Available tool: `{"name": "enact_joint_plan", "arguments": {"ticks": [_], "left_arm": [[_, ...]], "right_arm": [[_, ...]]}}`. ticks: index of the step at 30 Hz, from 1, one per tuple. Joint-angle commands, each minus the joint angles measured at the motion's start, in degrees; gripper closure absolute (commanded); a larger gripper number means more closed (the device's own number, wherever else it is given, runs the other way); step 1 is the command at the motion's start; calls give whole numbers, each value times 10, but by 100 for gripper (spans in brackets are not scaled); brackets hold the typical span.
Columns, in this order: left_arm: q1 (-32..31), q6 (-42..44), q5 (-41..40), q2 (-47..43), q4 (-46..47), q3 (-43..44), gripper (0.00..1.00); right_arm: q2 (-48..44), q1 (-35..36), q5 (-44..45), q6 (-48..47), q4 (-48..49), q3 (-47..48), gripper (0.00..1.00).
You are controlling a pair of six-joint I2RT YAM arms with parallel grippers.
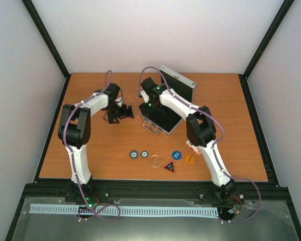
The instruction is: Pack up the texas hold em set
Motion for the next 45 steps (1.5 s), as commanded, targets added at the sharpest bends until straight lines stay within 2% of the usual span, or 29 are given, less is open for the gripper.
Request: {"name": "enact_joint_plan", "arguments": {"ticks": [1, 3, 14, 25, 45], "left_arm": [[7, 7, -28, 6, -21, -8, 2], [7, 7, -26, 8, -22, -8, 2], [7, 7, -24, 8, -21, -5, 2], [7, 6, -22, 14, -18, -13, 2], [7, 6, -20, 23, -20, -8, 2]], "right_arm": [[-28, 13, 33, -1, -3, -29, 3], [-23, 13, 58, 0, -5, -21, 0], [-67, 19, 149, 18, -4, -31, 0], [9, 5, 128, 5, -3, 47, 0], [35, 7, 116, 4, -5, 35, 0]]}}
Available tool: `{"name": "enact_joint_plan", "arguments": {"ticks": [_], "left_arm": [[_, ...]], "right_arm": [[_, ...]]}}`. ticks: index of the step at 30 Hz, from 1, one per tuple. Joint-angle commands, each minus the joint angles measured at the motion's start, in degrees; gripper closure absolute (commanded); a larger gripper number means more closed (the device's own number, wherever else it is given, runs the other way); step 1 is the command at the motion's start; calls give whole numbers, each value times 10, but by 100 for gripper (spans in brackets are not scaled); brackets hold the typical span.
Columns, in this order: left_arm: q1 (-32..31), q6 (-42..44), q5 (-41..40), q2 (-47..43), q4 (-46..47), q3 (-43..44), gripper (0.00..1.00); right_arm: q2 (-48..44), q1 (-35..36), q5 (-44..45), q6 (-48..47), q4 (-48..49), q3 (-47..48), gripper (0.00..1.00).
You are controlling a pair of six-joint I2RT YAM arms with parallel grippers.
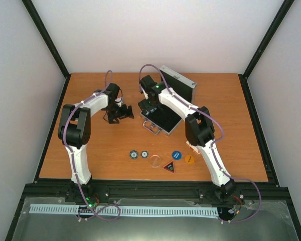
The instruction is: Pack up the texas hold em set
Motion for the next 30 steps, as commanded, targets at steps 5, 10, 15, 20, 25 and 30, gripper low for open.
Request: {"name": "enact_joint_plan", "arguments": {"ticks": [5, 10, 15, 20, 25, 30], "left_arm": [[7, 7, -22, 23, -21, -8, 2], [7, 7, -22, 23, -22, -8, 2], [7, 7, -19, 26, -22, -7, 2], [7, 7, -19, 28, -23, -5, 2], [7, 7, -19, 27, -23, -8, 2], [7, 7, -19, 27, -22, -9, 2]], "right_arm": [[36, 4, -7, -2, -5, 8, 0], [44, 4, 10, -1, -6, 7, 0], [52, 3, 57, 10, -13, 17, 0], [60, -3, 99, 28, -19, 32, 0], [64, -7, 115, 36, -21, 45, 0], [63, -8, 136, 41, -22, 50, 0]]}}
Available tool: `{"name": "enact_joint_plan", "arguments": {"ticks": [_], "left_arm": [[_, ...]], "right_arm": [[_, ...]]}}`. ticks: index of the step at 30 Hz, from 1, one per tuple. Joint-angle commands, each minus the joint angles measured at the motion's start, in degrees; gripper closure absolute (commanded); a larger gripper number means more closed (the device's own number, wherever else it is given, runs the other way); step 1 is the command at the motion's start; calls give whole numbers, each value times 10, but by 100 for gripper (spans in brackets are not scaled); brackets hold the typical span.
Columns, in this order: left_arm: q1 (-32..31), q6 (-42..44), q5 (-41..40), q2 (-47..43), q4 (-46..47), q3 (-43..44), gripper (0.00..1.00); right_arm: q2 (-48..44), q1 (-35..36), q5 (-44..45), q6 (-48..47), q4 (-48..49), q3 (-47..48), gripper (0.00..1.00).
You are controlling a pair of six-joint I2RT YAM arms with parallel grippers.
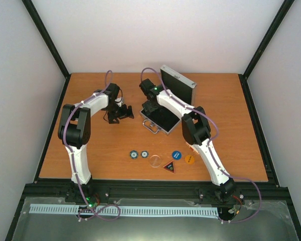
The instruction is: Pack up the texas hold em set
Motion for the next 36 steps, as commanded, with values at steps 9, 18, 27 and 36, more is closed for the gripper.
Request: {"name": "enact_joint_plan", "arguments": {"ticks": [9, 18, 27, 36], "left_arm": [[7, 7, -19, 22, -21, -15, 2], [7, 9, -23, 22, -22, -14, 2], [7, 8, -22, 24, -23, -10, 2], [7, 10, -24, 28, -29, -3, 2]], "right_arm": [[14, -7, 59, 19, -9, 36, 0], [24, -8, 29, 12, -12, 37, 0], [15, 0, -24, 2, -7, 16, 0], [41, 0, 7, 11, -11, 33, 0]]}}
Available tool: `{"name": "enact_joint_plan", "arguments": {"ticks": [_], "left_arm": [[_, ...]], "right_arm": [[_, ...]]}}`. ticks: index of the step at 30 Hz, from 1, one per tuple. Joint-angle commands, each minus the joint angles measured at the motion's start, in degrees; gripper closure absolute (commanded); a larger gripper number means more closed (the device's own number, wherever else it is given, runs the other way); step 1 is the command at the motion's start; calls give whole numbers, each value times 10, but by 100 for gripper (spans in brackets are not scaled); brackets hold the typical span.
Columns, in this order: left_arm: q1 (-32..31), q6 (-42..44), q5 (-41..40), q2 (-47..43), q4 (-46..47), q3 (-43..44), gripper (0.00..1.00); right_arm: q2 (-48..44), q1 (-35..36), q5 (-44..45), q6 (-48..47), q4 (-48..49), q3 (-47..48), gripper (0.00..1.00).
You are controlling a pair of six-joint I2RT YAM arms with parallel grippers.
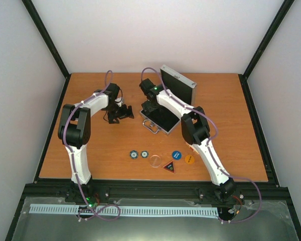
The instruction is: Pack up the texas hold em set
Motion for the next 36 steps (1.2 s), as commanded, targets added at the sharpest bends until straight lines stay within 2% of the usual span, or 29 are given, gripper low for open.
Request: {"name": "enact_joint_plan", "arguments": {"ticks": [1, 6, 15, 22, 32, 36], "left_arm": [[7, 11, -26, 28, -30, -5, 2], [7, 11, -30, 24, -32, -9, 2], [7, 10, -35, 26, -38, 3, 2], [7, 7, -36, 26, -37, 14, 2], [7, 8, -33, 23, -31, 7, 2], [7, 6, -33, 22, -26, 1, 2]], "right_arm": [[35, 1, 30, 6, -7, 21, 0], [44, -4, 66, 21, -15, 32, 0], [48, -11, 50, 23, -26, 25, 0], [-23, -11, 46, 10, 17, -115, 0], [-60, -4, 2, -6, 37, -172, 0], [-92, 4, -14, -10, 55, -226, 0]]}}
